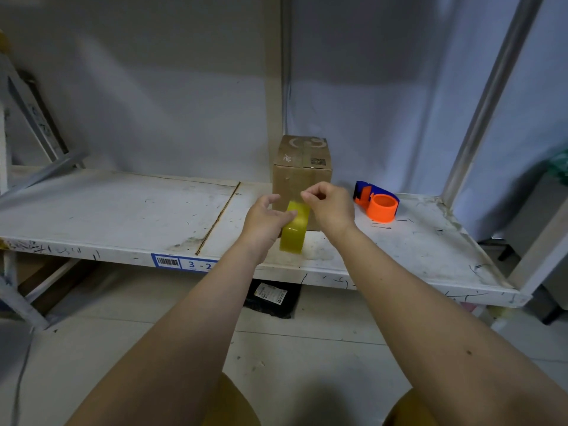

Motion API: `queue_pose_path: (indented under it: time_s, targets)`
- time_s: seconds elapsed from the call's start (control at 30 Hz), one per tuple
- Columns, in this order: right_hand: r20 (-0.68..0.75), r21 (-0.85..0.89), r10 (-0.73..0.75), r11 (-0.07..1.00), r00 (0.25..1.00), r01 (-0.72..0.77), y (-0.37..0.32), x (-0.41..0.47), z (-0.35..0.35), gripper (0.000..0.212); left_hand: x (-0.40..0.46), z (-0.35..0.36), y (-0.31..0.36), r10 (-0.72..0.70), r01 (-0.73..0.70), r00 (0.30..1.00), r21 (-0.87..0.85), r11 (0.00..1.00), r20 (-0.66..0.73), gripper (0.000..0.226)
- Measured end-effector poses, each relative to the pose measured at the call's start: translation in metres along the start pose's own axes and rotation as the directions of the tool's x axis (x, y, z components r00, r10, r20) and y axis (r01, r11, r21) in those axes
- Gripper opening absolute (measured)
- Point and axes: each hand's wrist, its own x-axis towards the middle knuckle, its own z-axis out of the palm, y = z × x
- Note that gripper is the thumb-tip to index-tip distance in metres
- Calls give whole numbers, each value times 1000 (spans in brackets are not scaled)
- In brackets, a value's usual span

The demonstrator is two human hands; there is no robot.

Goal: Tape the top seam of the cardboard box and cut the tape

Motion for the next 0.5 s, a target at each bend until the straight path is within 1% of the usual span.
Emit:
queue_pose_path:
  time_s: [0.13, 0.27, 0.37, 0.5]
  targets:
    - [-15, -109, -89, 990, 996, 87, -1, -2, -2, 11, 3, 10, 10, -99, 100, 995, -58, 993, 21, 61]
    - [-79, -144, -157, 979, 985, 144, 6, -4, -3, 13, 10, 20, 17, -199, 198, 980, -63, 978, -9, 66]
    - [-106, -134, -201, 973, 974, 187, 7, -6, -5, 12, 13, 26, 22, -238, 237, 971, -75, 969, -10, 66]
    - [-90, -140, -285, 952, 954, 271, 2, -9, -9, 10, 15, 32, 22, -251, 246, 964, -58, 968, -88, 64]
